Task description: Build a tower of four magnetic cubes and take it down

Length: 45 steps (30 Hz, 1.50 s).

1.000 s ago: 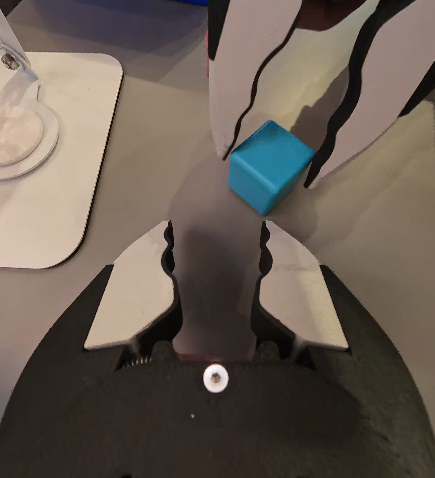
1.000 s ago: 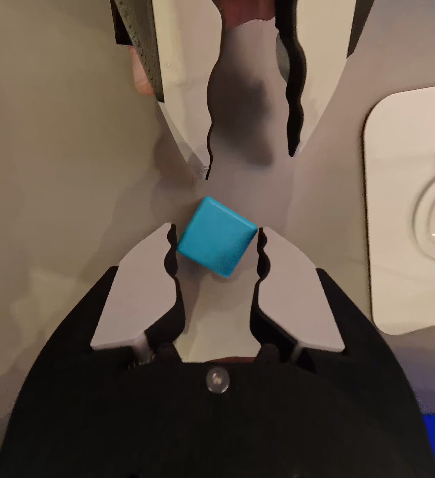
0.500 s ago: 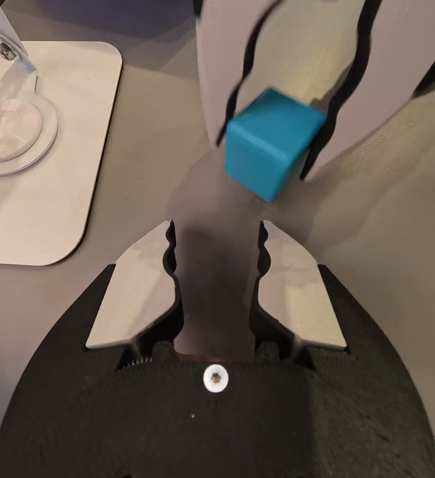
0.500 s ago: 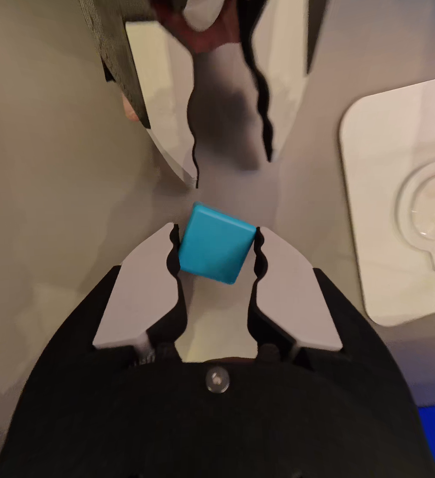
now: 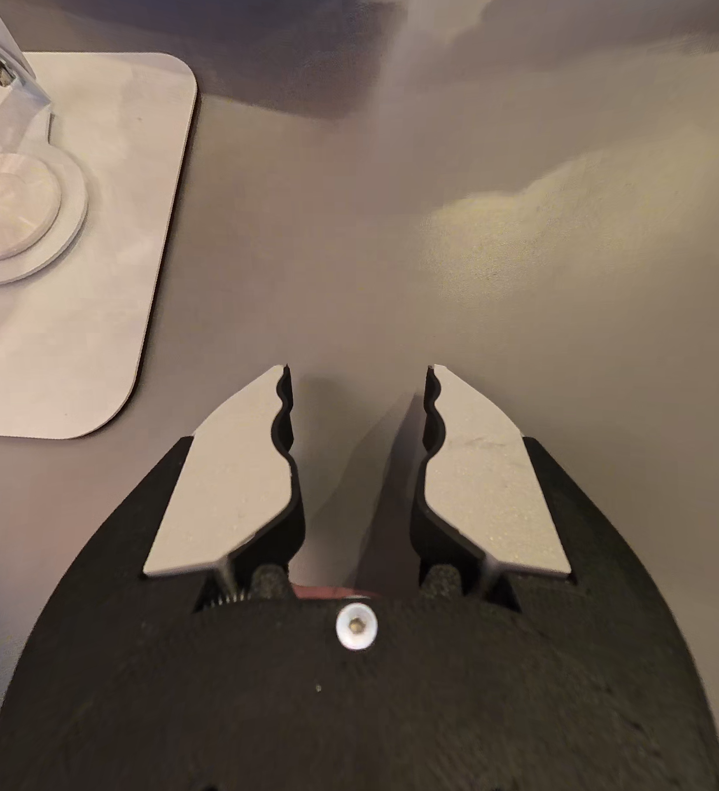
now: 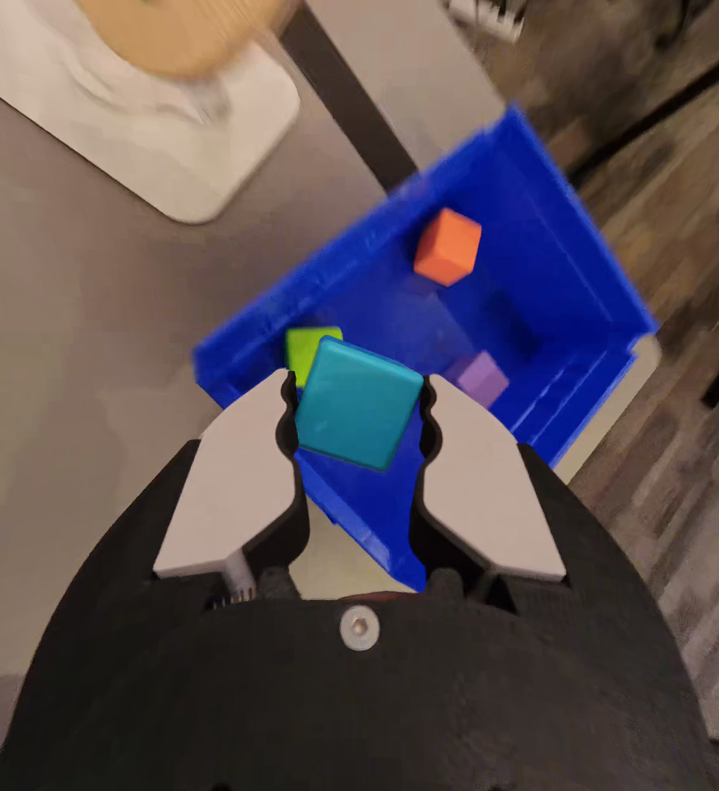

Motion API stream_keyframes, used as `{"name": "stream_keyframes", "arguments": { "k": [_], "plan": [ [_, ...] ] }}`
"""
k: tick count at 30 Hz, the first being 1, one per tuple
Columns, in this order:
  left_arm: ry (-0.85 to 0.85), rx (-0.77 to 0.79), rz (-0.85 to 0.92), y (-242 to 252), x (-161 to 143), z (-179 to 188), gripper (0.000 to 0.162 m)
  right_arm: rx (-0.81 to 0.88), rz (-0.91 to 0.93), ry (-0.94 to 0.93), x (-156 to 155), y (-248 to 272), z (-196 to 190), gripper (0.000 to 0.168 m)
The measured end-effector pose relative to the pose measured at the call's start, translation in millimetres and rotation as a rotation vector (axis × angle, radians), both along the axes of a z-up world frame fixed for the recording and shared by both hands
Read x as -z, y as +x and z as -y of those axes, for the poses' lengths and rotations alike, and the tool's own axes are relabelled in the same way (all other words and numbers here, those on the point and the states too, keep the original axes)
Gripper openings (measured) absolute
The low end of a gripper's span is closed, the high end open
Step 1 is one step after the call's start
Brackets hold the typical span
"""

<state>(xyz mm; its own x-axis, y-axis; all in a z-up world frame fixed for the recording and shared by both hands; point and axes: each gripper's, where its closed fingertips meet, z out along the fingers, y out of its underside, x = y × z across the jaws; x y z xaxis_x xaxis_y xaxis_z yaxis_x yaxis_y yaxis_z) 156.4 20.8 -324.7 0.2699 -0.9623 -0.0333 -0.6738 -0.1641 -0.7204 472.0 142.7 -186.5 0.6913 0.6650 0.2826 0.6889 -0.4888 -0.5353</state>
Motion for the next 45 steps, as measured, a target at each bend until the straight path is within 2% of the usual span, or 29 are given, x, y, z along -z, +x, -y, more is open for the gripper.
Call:
{"name": "stream_keyframes", "arguments": {
  "k": [6, 15, 20, 22, 27, 30, 33, 37, 39, 40, 42, 45],
  "plan": [
    [-0.001, 0.001, 0.000, -0.1, 0.0, 0.3, 0.058, 0.108, 0.152, -0.256, 79.3, 55.8, -5.9, 0.056],
    [0.008, 0.009, -0.014, 0.5, 1.7, 1.4, 0.058, 0.199, 0.317, -0.360, 116.7, 70.7, -5.2, 0.056],
    [0.008, 0.010, -0.013, 0.9, 1.8, 1.4, 0.058, 0.247, 0.319, -0.350, 117.4, 78.1, -8.9, 0.056],
    [0.006, 0.010, -0.013, 1.1, 1.8, 1.3, 0.058, 0.257, 0.330, -0.344, 113.9, 81.9, -7.7, 0.066],
    [0.004, 0.007, -0.008, 1.4, 1.5, 0.7, 0.058, 0.258, 0.314, -0.228, 78.6, 76.8, -10.4, 0.062],
    [0.004, 0.002, 0.001, 1.4, 0.2, -0.4, 0.056, 0.168, 0.236, -0.088, 37.6, 43.6, -9.3, 0.053],
    [0.017, -0.016, 0.025, 0.8, -3.5, -4.4, 0.048, -0.023, 0.111, 0.034, -4.9, -17.5, 8.6, 0.043],
    [0.096, -0.099, 0.066, -4.1, -13.1, -21.7, 0.021, -0.327, 0.006, 0.148, -39.5, -105.7, 52.1, 0.018],
    [0.143, -0.165, 0.097, -8.9, -20.4, -34.0, 0.003, -0.429, -0.015, 0.171, -40.0, -145.7, 69.0, 0.006],
    [0.164, -0.204, 0.108, -12.1, -23.4, -40.3, 0.002, -0.476, -0.010, 0.168, -34.0, -164.1, 76.6, 0.000],
    [0.191, -0.277, 0.129, -18.7, -28.5, -51.0, 0.000, -0.543, 0.006, 0.163, -16.0, -198.1, 86.5, 0.000],
    [0.281, -0.395, 0.113, -33.6, -34.8, -68.9, 0.000, -0.551, -0.061, 0.195, 11.0, -249.4, 83.9, 0.000]
  ]
}}
